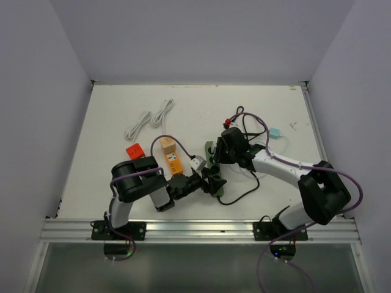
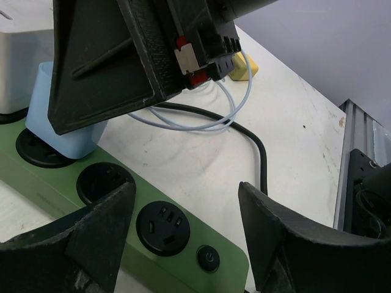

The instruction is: Pull the plug off the socket

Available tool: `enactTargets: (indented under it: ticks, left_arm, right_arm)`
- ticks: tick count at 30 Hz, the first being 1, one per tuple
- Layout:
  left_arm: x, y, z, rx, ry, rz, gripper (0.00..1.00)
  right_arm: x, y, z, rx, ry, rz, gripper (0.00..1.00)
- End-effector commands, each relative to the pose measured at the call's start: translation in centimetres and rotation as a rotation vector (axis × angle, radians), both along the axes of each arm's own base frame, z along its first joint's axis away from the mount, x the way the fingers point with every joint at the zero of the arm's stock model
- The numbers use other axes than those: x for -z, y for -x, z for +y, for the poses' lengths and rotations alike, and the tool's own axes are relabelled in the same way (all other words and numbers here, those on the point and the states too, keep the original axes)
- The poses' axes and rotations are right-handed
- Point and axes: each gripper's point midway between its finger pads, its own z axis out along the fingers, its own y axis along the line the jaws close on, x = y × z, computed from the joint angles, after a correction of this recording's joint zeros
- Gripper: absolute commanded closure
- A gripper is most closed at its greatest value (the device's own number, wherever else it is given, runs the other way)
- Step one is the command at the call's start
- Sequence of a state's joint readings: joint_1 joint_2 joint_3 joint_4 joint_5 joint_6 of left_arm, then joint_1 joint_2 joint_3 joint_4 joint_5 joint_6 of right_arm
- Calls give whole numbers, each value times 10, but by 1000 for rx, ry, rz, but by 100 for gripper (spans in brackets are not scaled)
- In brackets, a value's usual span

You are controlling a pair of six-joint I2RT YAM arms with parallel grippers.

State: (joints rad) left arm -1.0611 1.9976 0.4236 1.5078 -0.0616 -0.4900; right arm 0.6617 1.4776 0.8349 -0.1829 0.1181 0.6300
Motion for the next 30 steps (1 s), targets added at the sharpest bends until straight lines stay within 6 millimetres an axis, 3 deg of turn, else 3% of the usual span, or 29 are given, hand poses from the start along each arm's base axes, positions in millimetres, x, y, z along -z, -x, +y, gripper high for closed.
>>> enactTargets:
  ticks: [1,5,7,8,9,12,17,19,20,21,23,25,29,30]
  left_arm:
    - [77,10,34,-48,-211,148,26]
    - [81,11,33,-43,-216,159,26]
    - [83,10,33,-45,-223,163,26]
    - [84,10,33,-48,-227,164,26]
    - [85,10,33,-48,-229,165,26]
    - [89,10,36,-60,-239,173,26]
    - [92,10,38,-71,-243,189,26]
    - [93,11,38,-69,-242,194,26]
    - [94,11,38,-68,-242,196,26]
    - [95,11,39,-73,-245,199,26]
    - [95,11,40,-77,-243,203,26]
    - [96,11,41,-80,-247,206,26]
    - [99,12,42,-82,-249,215,26]
    - [100,11,42,-84,-250,218,26]
  right_arm:
    - [-25,3,32,-60,-171,1,100]
    - [-21,7,29,-71,13,-17,100]
    - [-34,3,35,-73,135,-91,100]
    - [-24,7,27,-70,229,-68,100]
    - [-35,7,36,-79,251,-99,100]
    - [-38,4,25,-34,355,-133,100]
    - [-33,12,41,-92,179,-91,100]
    - [-26,12,36,-74,100,-46,100]
    - [-31,15,50,-113,-14,-23,100]
    - [-21,13,39,-74,-66,19,100]
    - [-31,9,45,-79,-211,22,100]
    - [-28,13,42,-78,-309,84,100]
    - [-27,12,35,-84,-220,78,100]
    - [-36,14,43,-129,-167,34,100]
